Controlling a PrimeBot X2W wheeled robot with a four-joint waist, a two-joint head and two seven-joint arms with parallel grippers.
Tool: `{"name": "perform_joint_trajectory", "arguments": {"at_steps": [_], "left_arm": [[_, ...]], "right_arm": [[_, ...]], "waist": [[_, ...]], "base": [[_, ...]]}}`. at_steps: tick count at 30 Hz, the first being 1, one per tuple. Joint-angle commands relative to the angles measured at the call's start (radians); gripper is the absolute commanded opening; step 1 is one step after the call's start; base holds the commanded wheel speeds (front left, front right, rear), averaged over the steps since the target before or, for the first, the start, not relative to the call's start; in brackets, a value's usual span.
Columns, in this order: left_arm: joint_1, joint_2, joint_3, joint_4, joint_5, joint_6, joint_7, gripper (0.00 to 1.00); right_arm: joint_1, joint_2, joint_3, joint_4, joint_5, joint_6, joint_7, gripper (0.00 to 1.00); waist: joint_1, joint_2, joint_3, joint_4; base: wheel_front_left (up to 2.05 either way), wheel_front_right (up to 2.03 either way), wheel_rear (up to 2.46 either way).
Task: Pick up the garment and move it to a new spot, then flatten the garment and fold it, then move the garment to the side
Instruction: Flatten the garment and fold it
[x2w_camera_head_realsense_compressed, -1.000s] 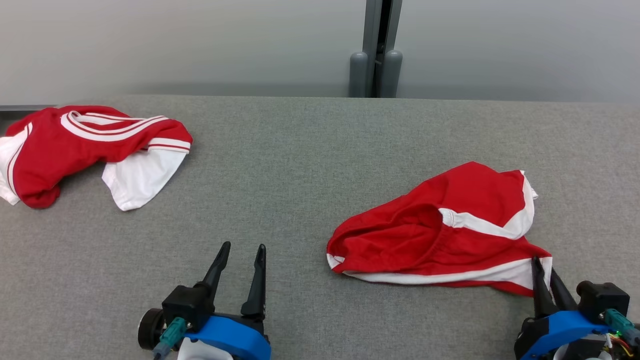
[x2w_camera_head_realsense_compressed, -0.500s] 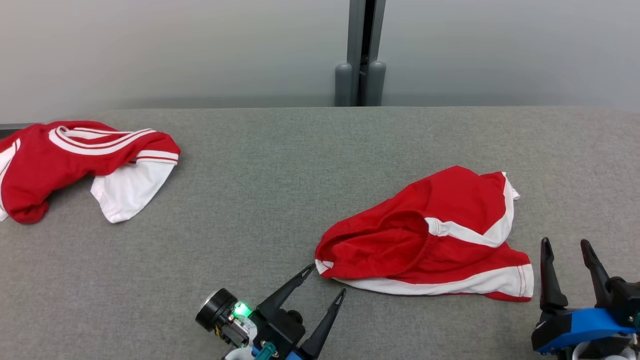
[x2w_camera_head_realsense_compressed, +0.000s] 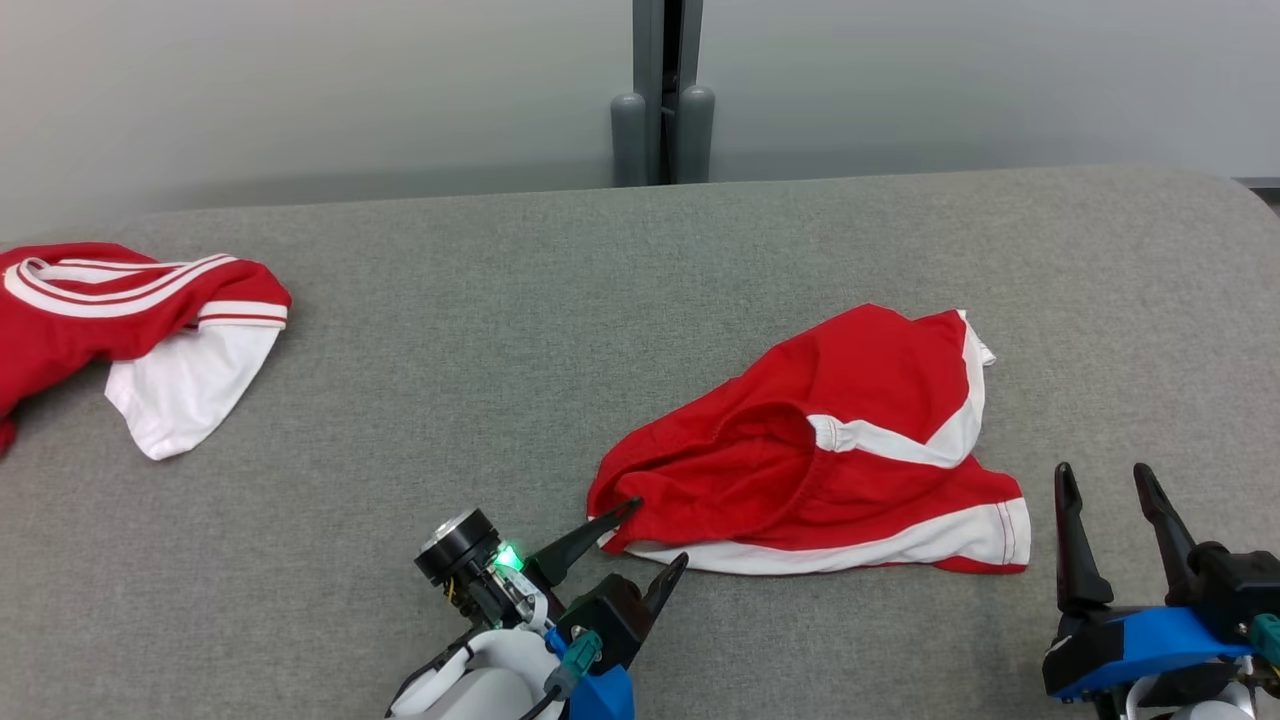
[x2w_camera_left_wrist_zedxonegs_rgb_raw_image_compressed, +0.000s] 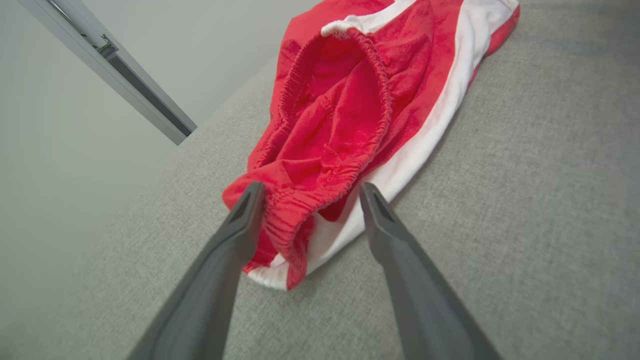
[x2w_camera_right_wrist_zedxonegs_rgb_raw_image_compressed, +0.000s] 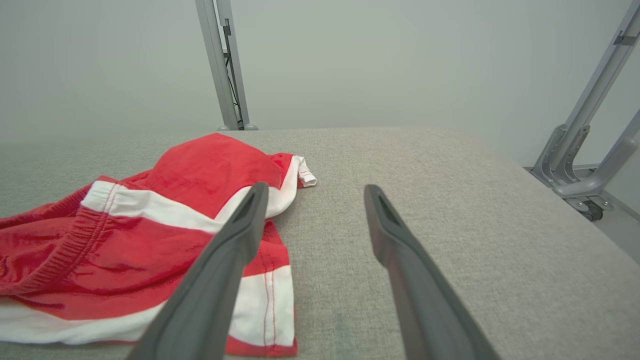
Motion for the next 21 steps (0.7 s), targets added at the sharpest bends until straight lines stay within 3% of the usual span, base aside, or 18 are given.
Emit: {"name": "perform_joint_trajectory", "arguments": {"at_steps": [1,6,7,8,9,10,12,13,14,16,21], "left_arm": [[-0.026,-0.007,-0.003,0.027,0.007,0.009,0.002,1.00],[-0.073,-0.021,-0.007,0.110,0.003,0.011,0.006,1.00],[-0.081,-0.023,-0.009,0.124,0.003,0.010,0.009,0.93],[-0.089,-0.027,-0.010,0.138,-0.002,0.010,0.009,0.65],[-0.089,-0.027,-0.010,0.138,-0.002,0.010,0.009,0.65],[-0.100,-0.036,-0.011,0.159,-0.011,0.007,0.009,0.36],[-0.104,-0.042,-0.007,0.176,-0.035,0.003,0.006,0.11],[-0.104,-0.042,-0.007,0.176,-0.035,0.003,0.006,0.11],[-0.106,-0.044,-0.008,0.179,-0.046,0.001,0.004,0.00],[-0.103,-0.050,0.000,0.184,-0.088,-0.003,0.000,0.00],[-0.069,-0.079,-0.002,0.109,-0.404,-0.006,0.032,0.00]], "right_arm": [[-0.006,-0.004,0.001,-0.003,0.007,0.000,0.004,1.00],[-0.019,-0.004,0.003,-0.006,0.006,0.000,0.002,1.00],[-0.019,-0.004,0.001,-0.005,0.006,0.000,0.002,1.00],[-0.021,-0.004,0.000,-0.005,0.006,0.000,0.001,1.00],[-0.021,-0.004,0.000,-0.005,0.006,0.000,0.001,1.00],[-0.026,-0.004,-0.002,-0.004,0.005,0.000,0.000,1.00],[-0.027,-0.004,-0.003,-0.004,0.005,0.000,-0.001,1.00],[-0.027,-0.004,-0.003,-0.004,0.005,0.000,-0.001,1.00],[-0.027,-0.004,-0.005,-0.004,0.006,0.000,-0.002,1.00],[-0.025,-0.004,-0.010,-0.005,0.007,0.000,-0.002,1.00],[-0.029,-0.004,-0.011,0.000,0.008,0.000,-0.003,1.00]], "waist": [[0.0000,-0.0001,0.008,-0.004],[0.0000,-0.0001,0.025,-0.016],[0.0000,-0.0001,0.027,-0.017],[0.0000,-0.0001,0.029,-0.019],[0.0000,-0.0001,0.029,-0.019],[0.0000,-0.0001,0.033,-0.021],[0.0000,-0.0001,0.035,-0.021],[0.0000,-0.0001,0.035,-0.021],[0.0000,-0.0001,0.035,-0.020],[0.0000,-0.0001,0.035,-0.017],[0.0000,-0.0001,0.030,0.002]], "base": [[0.00,0.00,0.00],[0.00,0.00,0.00],[0.00,0.00,0.00],[0.00,0.00,0.00],[0.00,0.00,0.00],[0.00,0.00,0.00],[0.00,0.00,0.00],[0.00,0.00,0.00],[0.00,0.00,0.00],[0.00,0.00,0.00],[0.00,0.00,0.00]]}}
